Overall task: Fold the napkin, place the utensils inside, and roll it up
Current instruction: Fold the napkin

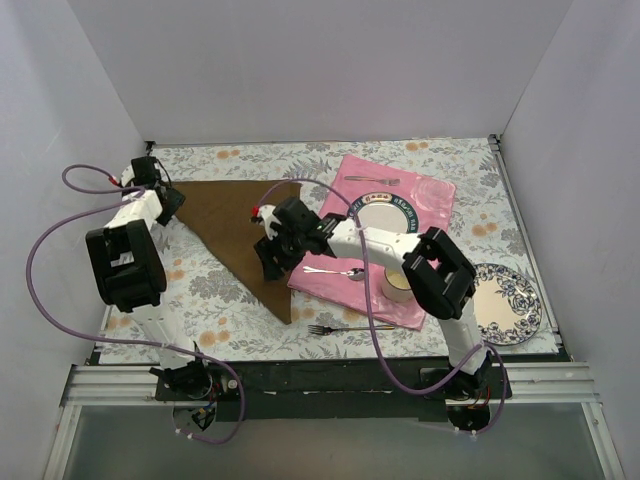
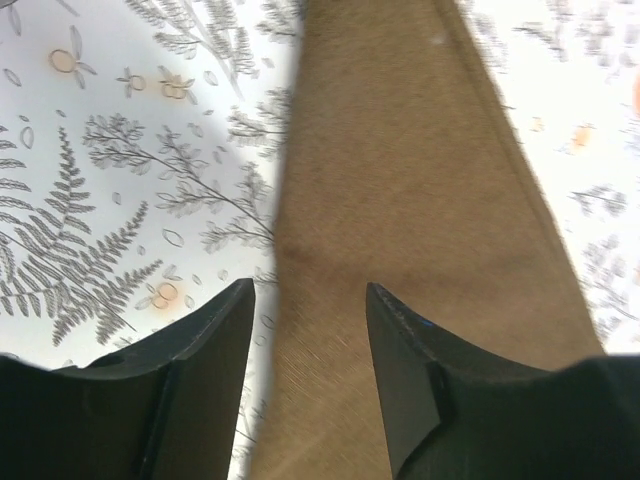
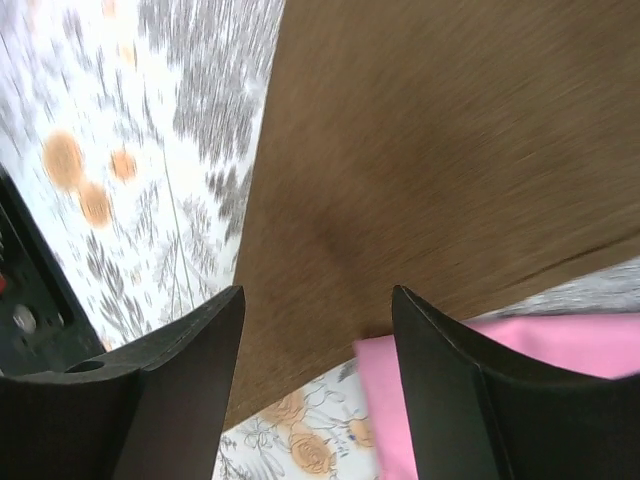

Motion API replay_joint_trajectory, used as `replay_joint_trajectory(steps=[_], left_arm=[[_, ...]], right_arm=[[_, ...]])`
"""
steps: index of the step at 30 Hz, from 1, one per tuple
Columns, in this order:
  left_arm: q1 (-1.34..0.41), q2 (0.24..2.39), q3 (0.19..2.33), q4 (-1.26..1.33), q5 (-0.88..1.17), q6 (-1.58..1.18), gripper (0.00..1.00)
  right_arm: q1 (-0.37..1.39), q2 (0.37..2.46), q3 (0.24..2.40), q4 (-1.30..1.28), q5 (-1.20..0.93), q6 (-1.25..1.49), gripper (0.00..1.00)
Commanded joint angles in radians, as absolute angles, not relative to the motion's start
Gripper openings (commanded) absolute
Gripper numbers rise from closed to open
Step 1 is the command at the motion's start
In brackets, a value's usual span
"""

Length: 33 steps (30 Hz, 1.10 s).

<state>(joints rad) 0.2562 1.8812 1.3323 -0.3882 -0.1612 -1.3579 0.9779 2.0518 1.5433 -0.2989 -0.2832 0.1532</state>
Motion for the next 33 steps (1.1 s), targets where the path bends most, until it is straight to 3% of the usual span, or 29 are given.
replay_joint_trajectory(steps=[1,4,11,19,26,32,33], left_arm=[[0.218,1.784,1.368,-0.402,-0.137,-1.336,0.49],[0.195,1.772,1.376,-0.4,-0.065,-1.342,0.49],[0.172,1.792,1.355,-0.387,0.172,-1.338,0.52],[0.181,1.857,1.436,-0.457,-0.036,-1.284,0.69],[0.255,2.035,1.617,-0.52,-0.057,-1.233,0.66],[0.27,2.094,1.672,-0.508,-0.002,-1.232,0.61],[0.27,2.088,1.666,-0.502,-0.002,-1.236,0.6]], right_arm=[[0.865,1.974,1.661,-0.302,-0.274,0.236,0.69],[0.854,1.973,1.66,-0.324,-0.304,0.238,0.68],[0.934,1.882,1.433,-0.258,-0.399,0.267,0.62],[0.974,1.802,1.221,-0.166,-0.477,0.311,0.68],[0.991,1.801,1.135,-0.095,-0.499,0.334,0.67],[1.009,1.85,1.138,-0.049,-0.543,0.35,0.56],[1.018,1.858,1.144,-0.054,-0.551,0.344,0.48]])
